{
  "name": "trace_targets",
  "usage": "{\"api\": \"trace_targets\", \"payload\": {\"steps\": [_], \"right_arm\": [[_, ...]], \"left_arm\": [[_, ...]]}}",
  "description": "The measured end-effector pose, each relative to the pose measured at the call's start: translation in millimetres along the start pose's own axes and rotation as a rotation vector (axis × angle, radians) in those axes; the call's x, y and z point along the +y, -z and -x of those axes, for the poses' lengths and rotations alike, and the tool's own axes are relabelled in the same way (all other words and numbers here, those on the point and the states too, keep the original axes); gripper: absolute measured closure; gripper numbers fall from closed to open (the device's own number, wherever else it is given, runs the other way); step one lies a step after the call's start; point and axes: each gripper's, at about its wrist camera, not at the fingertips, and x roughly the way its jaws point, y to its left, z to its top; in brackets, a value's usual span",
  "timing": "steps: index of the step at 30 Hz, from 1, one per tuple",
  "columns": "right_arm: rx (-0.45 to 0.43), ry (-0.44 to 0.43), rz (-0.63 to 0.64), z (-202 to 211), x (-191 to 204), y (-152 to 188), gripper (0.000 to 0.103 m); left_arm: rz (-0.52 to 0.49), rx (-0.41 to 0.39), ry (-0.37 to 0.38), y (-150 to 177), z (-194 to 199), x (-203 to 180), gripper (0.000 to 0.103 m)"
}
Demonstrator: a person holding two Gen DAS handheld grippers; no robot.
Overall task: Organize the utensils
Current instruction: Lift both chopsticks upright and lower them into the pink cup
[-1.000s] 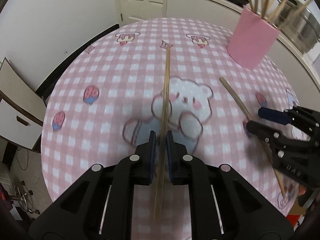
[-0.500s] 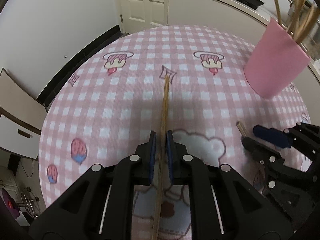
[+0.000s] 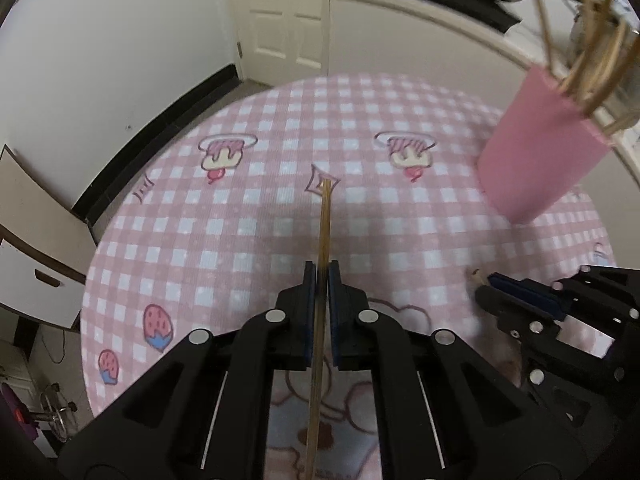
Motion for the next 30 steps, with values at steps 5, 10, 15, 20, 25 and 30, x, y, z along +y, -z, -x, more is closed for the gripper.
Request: {"api": "trace_targets", "payload": {"steps": [5, 10, 15, 20, 25, 30], "right_arm": [[-0.091, -0.033, -0.019, 43.3, 1.4, -2.1, 0.098], [-0.219, -0.049, -0.015, 102.6, 5.4, -3.7, 0.098], [-0.353, -0.053, -0.005, 164.1, 4.5, 1.4, 0.098], [-0.452, -0.038, 0.004, 205.9, 1.8, 9.1, 0.098], [-0.532, -0.008, 0.008, 233.1, -9.3, 10.5, 0.098], [-0.611, 0.019, 0.002, 251.6, -20.1, 5.7, 0.098]], "left_arm": [[-0.017, -0.096, 0.039, 5.1, 52.0, -8.1, 0.097], [-0.028, -0.2, 0.091, 16.7, 111.3, -22.4, 0.097], [-0.06, -0.307, 0.13, 27.7, 163.1, -41.6, 0.097], [-0.081, -0.383, 0.168, 32.0, 196.5, -60.7, 0.097], [-0.091, -0.438, 0.19, 32.1, 219.6, -80.0, 0.097], [-0.092, -0.502, 0.217, 21.8, 237.8, -96.3, 0.097]]}}
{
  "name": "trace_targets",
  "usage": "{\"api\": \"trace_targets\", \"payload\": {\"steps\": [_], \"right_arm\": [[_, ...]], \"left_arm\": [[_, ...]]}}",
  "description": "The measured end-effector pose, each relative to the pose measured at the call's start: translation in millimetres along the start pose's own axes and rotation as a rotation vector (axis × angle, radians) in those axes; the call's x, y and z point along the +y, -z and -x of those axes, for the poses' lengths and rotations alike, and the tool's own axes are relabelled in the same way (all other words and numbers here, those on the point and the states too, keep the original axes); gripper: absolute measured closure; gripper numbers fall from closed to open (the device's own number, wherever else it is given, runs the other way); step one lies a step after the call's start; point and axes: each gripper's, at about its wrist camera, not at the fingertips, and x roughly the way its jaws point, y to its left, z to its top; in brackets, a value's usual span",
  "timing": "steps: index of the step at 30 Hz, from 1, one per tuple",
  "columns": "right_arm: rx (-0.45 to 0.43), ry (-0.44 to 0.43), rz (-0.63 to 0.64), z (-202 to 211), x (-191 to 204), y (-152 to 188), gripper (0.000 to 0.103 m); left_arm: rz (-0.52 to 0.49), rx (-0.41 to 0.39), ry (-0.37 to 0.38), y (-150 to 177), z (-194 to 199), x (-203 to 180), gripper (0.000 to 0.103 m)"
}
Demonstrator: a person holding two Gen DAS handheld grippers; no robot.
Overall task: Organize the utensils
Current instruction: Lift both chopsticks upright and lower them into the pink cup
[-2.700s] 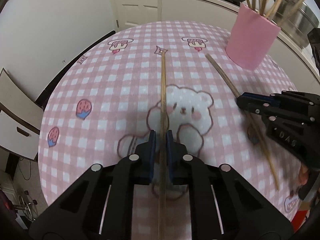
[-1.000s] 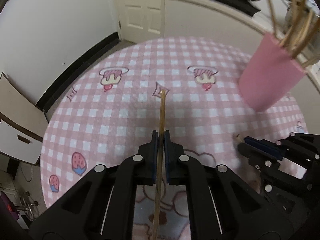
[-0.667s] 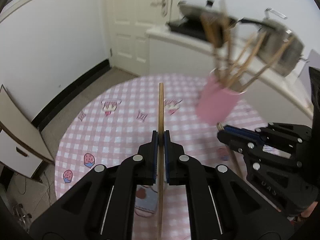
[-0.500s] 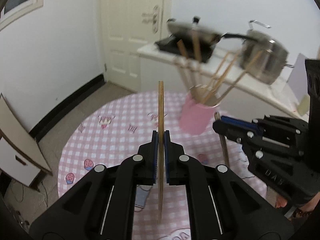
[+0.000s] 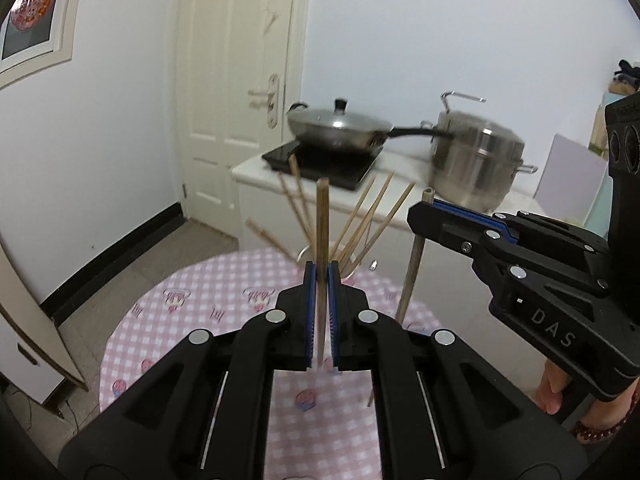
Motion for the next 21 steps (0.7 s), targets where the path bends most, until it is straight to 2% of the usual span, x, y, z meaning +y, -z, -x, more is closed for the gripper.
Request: {"api": "trace_targets", "payload": {"steps": [6, 13, 18, 21], "right_arm": [[-0.083, 0.033, -0.004, 3.6, -16.5, -15.8, 0.098], [-0.148, 0.061, -0.012, -12.1, -33.9, -30.4, 0.098], [-0.122, 0.036, -0.022, -31.2, -43.6, -29.5, 0.098], [-0.098, 0.033, -0.018, -38.4, -44.9, -20.3, 0.098]], "left_arm": [[0.012, -0.064, 0.008, -23.4, -3.3, -17.0, 0.097], [0.016, -0.125, -0.002, -45.9, -21.4, -25.3, 0.098], [0.011, -0.065, 0.009, -44.2, -47.8, -25.9, 0.098], [-0.002, -0.027, -0.013, -34.2, -62.3, -24.2, 0.097]]}}
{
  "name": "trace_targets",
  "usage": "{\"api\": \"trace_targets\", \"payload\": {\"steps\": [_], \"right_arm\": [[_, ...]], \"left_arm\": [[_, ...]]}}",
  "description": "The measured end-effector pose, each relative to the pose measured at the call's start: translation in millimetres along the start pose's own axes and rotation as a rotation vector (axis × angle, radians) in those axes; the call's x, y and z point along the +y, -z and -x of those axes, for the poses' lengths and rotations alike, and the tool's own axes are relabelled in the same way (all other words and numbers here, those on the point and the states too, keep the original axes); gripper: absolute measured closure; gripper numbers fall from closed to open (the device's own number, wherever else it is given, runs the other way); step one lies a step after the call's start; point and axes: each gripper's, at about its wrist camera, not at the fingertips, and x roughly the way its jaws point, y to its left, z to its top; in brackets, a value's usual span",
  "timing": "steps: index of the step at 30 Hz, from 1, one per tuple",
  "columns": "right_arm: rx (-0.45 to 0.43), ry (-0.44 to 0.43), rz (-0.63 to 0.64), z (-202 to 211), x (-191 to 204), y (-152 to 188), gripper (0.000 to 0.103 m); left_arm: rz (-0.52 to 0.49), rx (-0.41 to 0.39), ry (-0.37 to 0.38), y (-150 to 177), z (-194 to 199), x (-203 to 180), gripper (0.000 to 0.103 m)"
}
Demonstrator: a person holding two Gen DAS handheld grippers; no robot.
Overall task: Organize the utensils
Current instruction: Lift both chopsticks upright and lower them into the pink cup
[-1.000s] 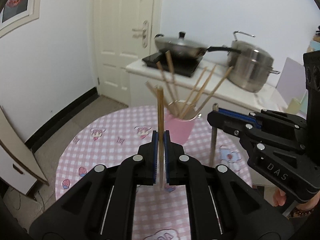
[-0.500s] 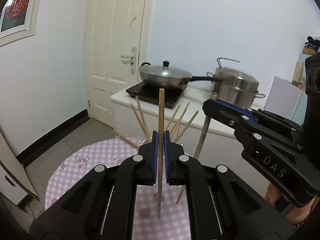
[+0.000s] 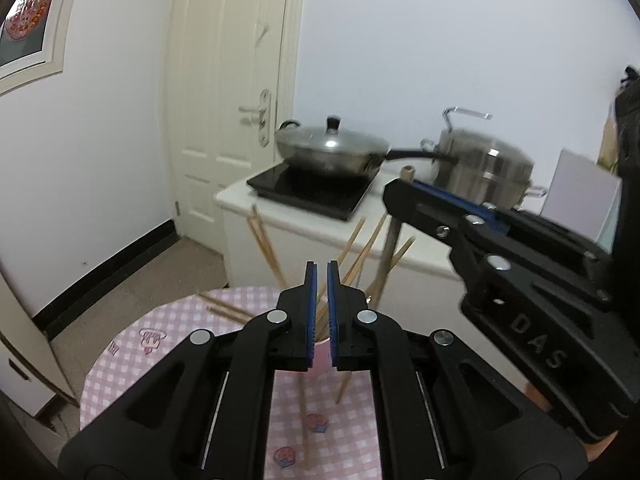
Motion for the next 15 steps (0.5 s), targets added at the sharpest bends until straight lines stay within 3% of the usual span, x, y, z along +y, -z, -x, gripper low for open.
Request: {"api": "trace_targets", "payload": {"steps": [13, 15], "right_arm": [[0.029, -0.012, -0.008, 2.7, -4.3, 10.9, 0.098], [0.04, -0.019, -0.014, 0.9, -6.1, 13.6, 0.098]], "left_arm": [[0.024, 0.183, -0.017, 46.5, -48.2, 18.0, 0.095], [0.026, 0.214, -0.022, 54.2, -59.1, 20.3, 0.067]]}}
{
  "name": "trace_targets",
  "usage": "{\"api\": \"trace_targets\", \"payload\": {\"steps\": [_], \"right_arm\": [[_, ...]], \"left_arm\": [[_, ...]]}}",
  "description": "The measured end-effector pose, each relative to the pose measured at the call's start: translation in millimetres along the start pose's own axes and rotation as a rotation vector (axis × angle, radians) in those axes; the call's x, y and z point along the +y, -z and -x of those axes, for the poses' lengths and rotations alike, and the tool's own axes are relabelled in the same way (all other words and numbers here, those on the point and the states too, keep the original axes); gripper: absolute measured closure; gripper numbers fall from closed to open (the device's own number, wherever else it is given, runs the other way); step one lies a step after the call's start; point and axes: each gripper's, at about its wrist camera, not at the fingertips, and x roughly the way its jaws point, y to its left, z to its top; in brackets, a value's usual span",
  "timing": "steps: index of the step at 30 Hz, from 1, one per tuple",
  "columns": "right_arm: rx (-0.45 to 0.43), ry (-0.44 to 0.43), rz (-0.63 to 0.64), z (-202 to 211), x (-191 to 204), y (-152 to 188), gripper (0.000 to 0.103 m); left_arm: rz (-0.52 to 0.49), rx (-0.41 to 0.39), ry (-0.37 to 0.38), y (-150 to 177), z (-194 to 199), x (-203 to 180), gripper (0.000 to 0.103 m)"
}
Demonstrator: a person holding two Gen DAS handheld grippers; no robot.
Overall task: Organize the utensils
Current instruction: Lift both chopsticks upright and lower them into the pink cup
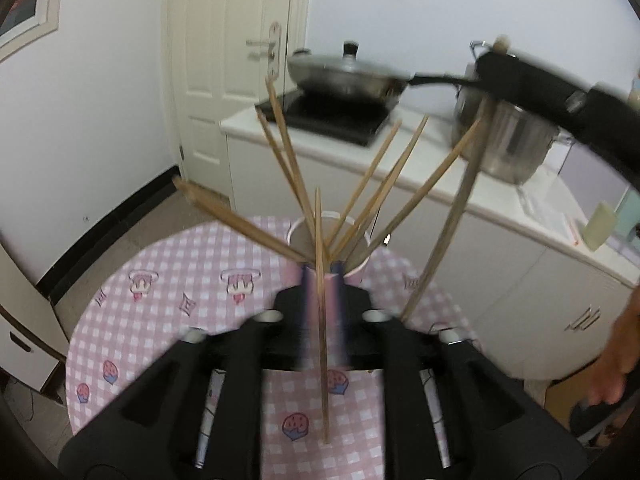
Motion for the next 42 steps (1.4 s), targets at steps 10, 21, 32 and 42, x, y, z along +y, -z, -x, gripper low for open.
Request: {"api": "trace_targets", "payload": {"steps": [10, 21, 32, 42], "right_arm": [[0.041, -0.01, -0.004, -15.1, -5.6, 12.8, 0.098], [0.061, -0.023, -0.014, -26.0, -11.1, 17.2, 0.098], [0.049, -0.032, -0.013, -18.1, -9.1, 9.0, 0.098], [-0.069, -0.018, -0.003, 6.7, -5.3, -28.3, 0.098]], "left_arm": [[0.006, 0.063, -0.047, 12.4, -42.9, 0.1, 0.046], [0.02, 0.144, -0.026, 14.0, -78.8, 5.4, 0.076], [0.022, 0.037, 0.016, 2.5, -44.3, 3.8, 0.096], [0.066, -0.347, 0.037, -31.4, 48.8, -1.9, 0.096]]}}
